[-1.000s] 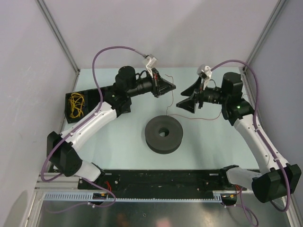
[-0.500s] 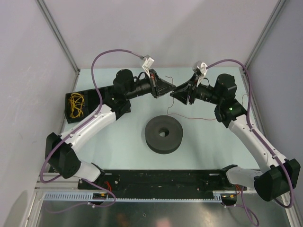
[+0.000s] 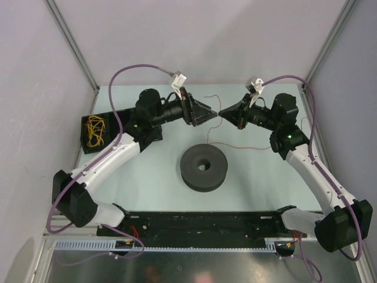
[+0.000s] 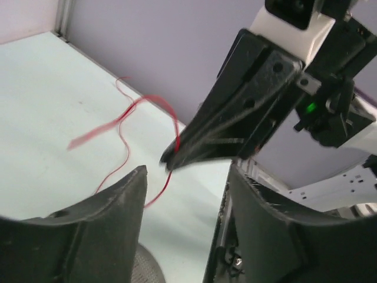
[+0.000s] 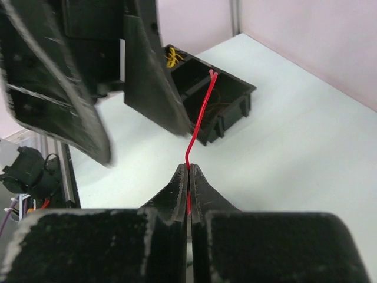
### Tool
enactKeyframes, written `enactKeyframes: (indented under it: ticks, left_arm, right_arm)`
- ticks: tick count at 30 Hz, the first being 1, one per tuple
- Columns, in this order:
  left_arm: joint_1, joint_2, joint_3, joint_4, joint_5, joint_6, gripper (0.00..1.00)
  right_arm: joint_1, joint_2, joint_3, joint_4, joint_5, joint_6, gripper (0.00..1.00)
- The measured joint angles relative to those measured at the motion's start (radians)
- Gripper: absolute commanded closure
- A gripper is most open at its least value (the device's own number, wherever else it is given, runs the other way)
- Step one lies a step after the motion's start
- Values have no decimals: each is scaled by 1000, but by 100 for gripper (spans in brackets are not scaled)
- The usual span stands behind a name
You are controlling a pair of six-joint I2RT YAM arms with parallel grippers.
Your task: Wrap the cables
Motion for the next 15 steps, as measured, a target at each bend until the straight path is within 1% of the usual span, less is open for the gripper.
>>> enactKeyframes:
  ticks: [2, 3, 4, 6, 9, 10, 13, 15]
  left_arm:
    - [24, -27, -18, -22, 27, 24, 11]
    - [47, -44, -24, -50, 51, 55, 6]
    - [70, -61, -26, -92, 71, 100, 3]
    - [113, -95, -25, -193, 98, 204, 1]
    - [193, -140, -26, -380, 150, 368, 1]
    - [212, -147, -31, -420, 164, 404, 0]
    - [266, -164, -74, -542, 202, 519, 1]
    - [276, -161, -112, -605, 205, 578, 2]
  right_arm:
    - [-44, -12, -2, -24, -15, -15, 100]
    - [-66, -20, -3, -35, -26, -25, 100]
    - [-101, -32, -4, -52, -44, -39, 100]
    - [-166, -60, -5, -89, -74, -76, 100]
    - [-274, -100, -5, -150, -125, -154, 100]
    - [-314, -109, -4, -177, -143, -190, 100]
    - [-421, -119, 26, -318, -190, -329, 100]
    - [-464, -107, 66, -437, -203, -440, 100]
